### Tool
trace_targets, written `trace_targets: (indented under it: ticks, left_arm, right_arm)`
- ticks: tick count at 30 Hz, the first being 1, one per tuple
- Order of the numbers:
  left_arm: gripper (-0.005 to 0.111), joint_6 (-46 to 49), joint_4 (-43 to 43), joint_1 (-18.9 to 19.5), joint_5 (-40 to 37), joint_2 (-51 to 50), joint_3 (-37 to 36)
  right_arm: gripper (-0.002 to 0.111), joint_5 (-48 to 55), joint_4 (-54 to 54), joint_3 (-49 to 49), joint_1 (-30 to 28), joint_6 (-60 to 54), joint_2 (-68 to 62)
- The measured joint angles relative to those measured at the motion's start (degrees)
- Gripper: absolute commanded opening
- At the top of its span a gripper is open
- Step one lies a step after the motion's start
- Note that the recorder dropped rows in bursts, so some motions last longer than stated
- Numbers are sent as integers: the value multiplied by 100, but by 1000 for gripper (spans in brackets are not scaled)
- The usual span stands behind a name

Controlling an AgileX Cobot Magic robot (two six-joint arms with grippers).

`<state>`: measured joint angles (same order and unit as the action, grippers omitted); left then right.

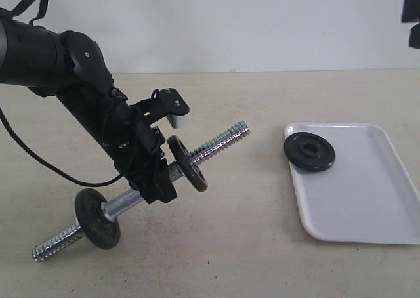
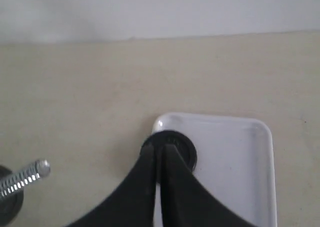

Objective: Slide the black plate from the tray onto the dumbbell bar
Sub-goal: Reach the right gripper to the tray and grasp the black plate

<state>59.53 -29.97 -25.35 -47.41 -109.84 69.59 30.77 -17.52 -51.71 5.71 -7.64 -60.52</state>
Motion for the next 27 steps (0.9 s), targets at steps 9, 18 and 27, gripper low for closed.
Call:
trace_targets:
  ticks: [9,18,27]
  left_arm:
    - [4,0,-14,0,11,0,0]
    - [4,0,-14,0,11,0,0]
    - [4,0,-14,0,11,0,0]
  right_arm:
    - [0,2031,478,-1305,339,-909,-2129]
    - [56,1541,1969,-1480,1426,-636,-3333]
    - [68,620,2493,-1497,1484,263,-4221]
